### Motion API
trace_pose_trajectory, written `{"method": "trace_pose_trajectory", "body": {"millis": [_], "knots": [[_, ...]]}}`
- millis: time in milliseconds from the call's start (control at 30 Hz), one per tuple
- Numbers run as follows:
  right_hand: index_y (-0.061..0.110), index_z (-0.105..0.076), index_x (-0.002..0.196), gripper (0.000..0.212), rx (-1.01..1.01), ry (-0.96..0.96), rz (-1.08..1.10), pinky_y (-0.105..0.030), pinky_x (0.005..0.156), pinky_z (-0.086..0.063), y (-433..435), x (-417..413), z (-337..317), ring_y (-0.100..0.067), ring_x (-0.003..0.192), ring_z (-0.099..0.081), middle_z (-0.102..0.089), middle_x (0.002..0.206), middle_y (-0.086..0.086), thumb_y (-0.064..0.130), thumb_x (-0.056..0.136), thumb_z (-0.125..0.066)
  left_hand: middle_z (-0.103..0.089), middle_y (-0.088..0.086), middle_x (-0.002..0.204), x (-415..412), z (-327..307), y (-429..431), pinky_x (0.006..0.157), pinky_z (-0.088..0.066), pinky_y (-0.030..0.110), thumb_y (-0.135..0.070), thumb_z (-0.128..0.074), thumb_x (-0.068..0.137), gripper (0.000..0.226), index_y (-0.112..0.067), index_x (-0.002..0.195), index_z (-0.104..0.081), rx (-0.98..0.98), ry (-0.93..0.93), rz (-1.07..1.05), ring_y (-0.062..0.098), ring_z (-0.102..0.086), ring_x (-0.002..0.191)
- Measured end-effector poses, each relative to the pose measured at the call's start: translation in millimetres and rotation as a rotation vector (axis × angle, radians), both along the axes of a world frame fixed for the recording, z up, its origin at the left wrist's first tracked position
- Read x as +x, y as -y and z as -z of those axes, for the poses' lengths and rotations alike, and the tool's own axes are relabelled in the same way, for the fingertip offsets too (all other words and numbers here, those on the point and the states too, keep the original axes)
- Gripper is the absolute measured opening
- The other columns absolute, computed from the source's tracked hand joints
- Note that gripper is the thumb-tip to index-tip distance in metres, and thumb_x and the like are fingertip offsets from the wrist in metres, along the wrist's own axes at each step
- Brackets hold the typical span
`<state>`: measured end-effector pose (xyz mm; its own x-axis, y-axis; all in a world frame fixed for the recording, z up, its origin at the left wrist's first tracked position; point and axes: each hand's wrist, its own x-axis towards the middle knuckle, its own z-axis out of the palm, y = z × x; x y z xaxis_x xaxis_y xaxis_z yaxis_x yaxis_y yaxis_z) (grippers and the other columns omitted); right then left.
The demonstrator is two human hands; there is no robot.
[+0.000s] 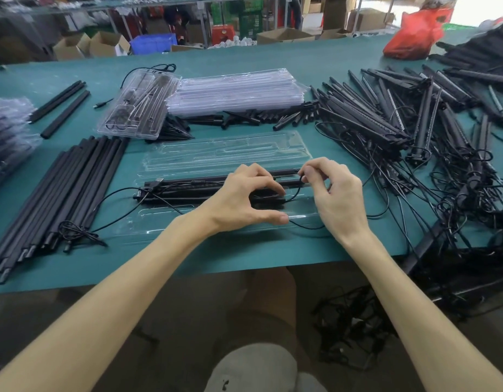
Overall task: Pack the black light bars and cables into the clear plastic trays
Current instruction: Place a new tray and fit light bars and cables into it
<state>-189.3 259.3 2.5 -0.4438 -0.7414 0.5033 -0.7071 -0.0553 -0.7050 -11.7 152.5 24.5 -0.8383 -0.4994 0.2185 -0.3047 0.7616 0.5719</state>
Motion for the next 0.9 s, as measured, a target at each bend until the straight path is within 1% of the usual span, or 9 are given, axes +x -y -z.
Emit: {"method": "trace_pose_trajectory", "body": {"millis": [67,233,300,367,433,500,600,767,900], "knots": [[0.021,-0.066,0.093,0.018,0.007,0.009,-0.008,-0.026,0.077,-0.043,1.0,0.6,0.1,-0.02,0.092,-0.057,-0.067,0.084,0.008,0.027,0.104,-0.052,-0.052,-0.004,0.119,-1.1,-0.4,-1.4,0.113,-0.028,0.041,-0.053,-0.084,0.07,0.053,-0.029,0.116,-0.073,-0.064,0.042,0.011,0.016,-0.042,0.12],[0.023,-0.068,0.094,0.02,0.013,0.113,-0.1,-0.027,0.083,-0.047,1.0,1.2,-1.7,-0.016,0.096,-0.061,-0.067,0.088,0.012,0.028,0.104,-0.051,-0.05,-0.005,0.117,-2.5,2.4,-2.0,0.11,-0.029,0.041,-0.055,-0.079,0.075,0.045,-0.031,0.113,-0.074,-0.124,0.029,-0.012,0.016,-0.043,0.117],[0.024,-0.069,0.095,0.022,0.006,0.135,-0.126,-0.029,0.086,-0.049,0.4,1.1,-2.9,-0.014,0.097,-0.063,-0.068,0.09,0.012,0.029,0.105,-0.05,-0.05,-0.006,0.116,-3.2,4.3,-2.4,0.109,-0.03,0.042,-0.057,-0.076,0.078,0.042,-0.031,0.111,-0.073,-0.142,0.016,-0.026,0.015,-0.043,0.116],[0.022,-0.071,0.095,0.024,0.004,0.164,-0.148,-0.035,0.088,-0.051,-0.3,1.6,-3.9,-0.013,0.098,-0.064,-0.07,0.092,0.01,0.028,0.105,-0.05,-0.05,-0.008,0.115,-3.9,5.5,-3.2,0.108,-0.031,0.041,-0.06,-0.073,0.079,0.041,-0.032,0.11,-0.073,-0.151,0.012,-0.034,0.014,-0.043,0.116],[0.021,-0.071,0.094,0.024,0.01,0.172,-0.16,-0.038,0.087,-0.052,-0.3,1.9,-4.3,-0.013,0.097,-0.065,-0.071,0.094,0.008,0.028,0.105,-0.05,-0.049,-0.008,0.116,-4.7,6.1,-3.1,0.107,-0.03,0.041,-0.063,-0.07,0.08,0.043,-0.034,0.111,-0.071,-0.165,0.034,-0.036,0.013,-0.042,0.116],[0.021,-0.071,0.093,0.024,0.021,0.168,-0.166,-0.038,0.084,-0.051,-0.3,2.0,-4.4,-0.014,0.095,-0.065,-0.071,0.094,0.007,0.028,0.105,-0.051,-0.047,-0.009,0.117,-5.2,6.6,-1.9,0.108,-0.029,0.041,-0.066,-0.067,0.081,0.043,-0.037,0.113,-0.069,-0.181,0.064,-0.03,0.013,-0.039,0.118],[0.022,-0.072,0.092,0.023,0.03,0.173,-0.174,-0.037,0.078,-0.05,0.2,2.5,-4.2,-0.017,0.087,-0.064,-0.07,0.092,0.006,0.028,0.104,-0.053,-0.046,-0.009,0.118,-4.6,5.3,0.9,0.11,-0.027,0.041,-0.066,-0.065,0.082,0.042,-0.038,0.113,-0.069,-0.133,0.069,-0.022,0.012,-0.038,0.119],[0.025,-0.073,0.089,0.021,0.023,0.18,-0.182,-0.037,0.074,-0.051,0.0,3.2,-5.0,-0.019,0.082,-0.064,-0.07,0.087,0.006,0.027,0.102,-0.056,-0.053,-0.005,0.116,-4.7,4.1,4.9,0.111,-0.03,0.044,-0.054,-0.072,0.083,0.033,-0.033,0.109,-0.076,-0.067,0.018,-0.017,0.014,-0.044,0.117],[0.023,-0.073,0.089,0.019,0.024,0.215,-0.193,-0.038,0.073,-0.052,-0.5,3.4,-4.9,-0.019,0.079,-0.066,-0.071,0.081,0.004,0.025,0.101,-0.059,-0.054,-0.004,0.113,-7.2,6.7,5.6,0.108,-0.034,0.044,-0.046,-0.075,0.084,0.027,-0.032,0.106,-0.076,-0.078,-0.008,-0.046,0.017,-0.047,0.114]]}}
